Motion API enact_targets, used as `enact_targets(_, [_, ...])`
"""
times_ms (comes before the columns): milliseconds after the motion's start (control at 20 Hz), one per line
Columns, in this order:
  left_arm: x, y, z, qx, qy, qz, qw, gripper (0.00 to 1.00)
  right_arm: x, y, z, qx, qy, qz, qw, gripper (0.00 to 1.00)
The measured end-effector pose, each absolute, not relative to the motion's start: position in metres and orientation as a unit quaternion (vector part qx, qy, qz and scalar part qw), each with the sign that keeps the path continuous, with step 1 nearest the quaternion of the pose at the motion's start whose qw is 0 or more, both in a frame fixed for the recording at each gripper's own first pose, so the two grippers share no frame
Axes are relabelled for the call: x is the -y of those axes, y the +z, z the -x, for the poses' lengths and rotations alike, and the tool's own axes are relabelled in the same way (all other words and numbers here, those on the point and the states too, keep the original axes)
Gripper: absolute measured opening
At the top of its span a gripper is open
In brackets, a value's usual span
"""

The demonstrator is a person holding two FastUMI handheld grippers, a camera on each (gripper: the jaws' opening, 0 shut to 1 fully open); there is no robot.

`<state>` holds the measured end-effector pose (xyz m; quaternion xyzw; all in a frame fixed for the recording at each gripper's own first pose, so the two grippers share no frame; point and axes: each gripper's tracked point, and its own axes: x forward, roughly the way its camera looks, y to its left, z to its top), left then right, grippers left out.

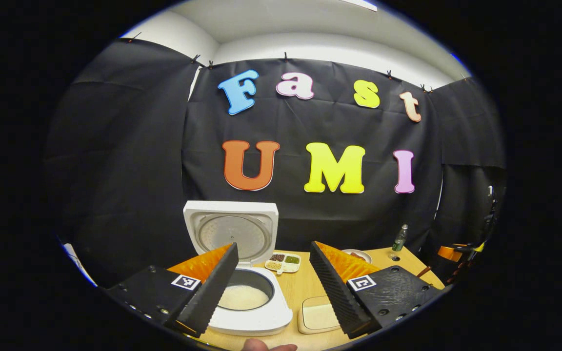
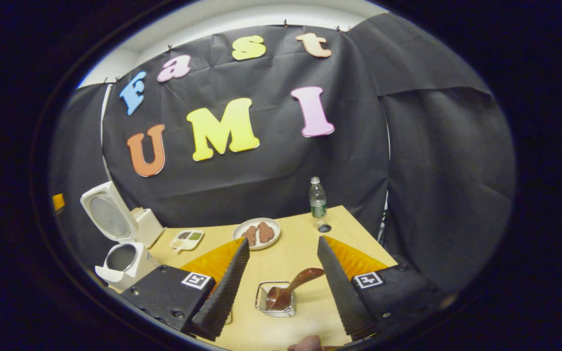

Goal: Close the left gripper, press the button to open the rice cooker; take a wooden spoon from the chopstick holder with the right hand, scoop a spoonful of rice and pour it into the rice cooker, then put the wooden spoon back into the chopstick holder.

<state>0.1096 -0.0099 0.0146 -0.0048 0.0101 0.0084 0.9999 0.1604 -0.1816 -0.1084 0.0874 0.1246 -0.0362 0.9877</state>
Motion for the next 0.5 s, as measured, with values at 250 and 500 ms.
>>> enact_targets(250, [-0.023,0.043,-0.132,0.012,0.013,-0.006,1.000,0.94,0.161,-0.070,-0.136,-0.100,-0.043,-0.055,0.993,0.98])
enact_targets(500, [-0.050,0.081,-0.182,0.020,0.014,0.001,1.000,0.94,0.145,-0.048,-0.118,-0.077,-0.046,-0.033,0.995,0.99])
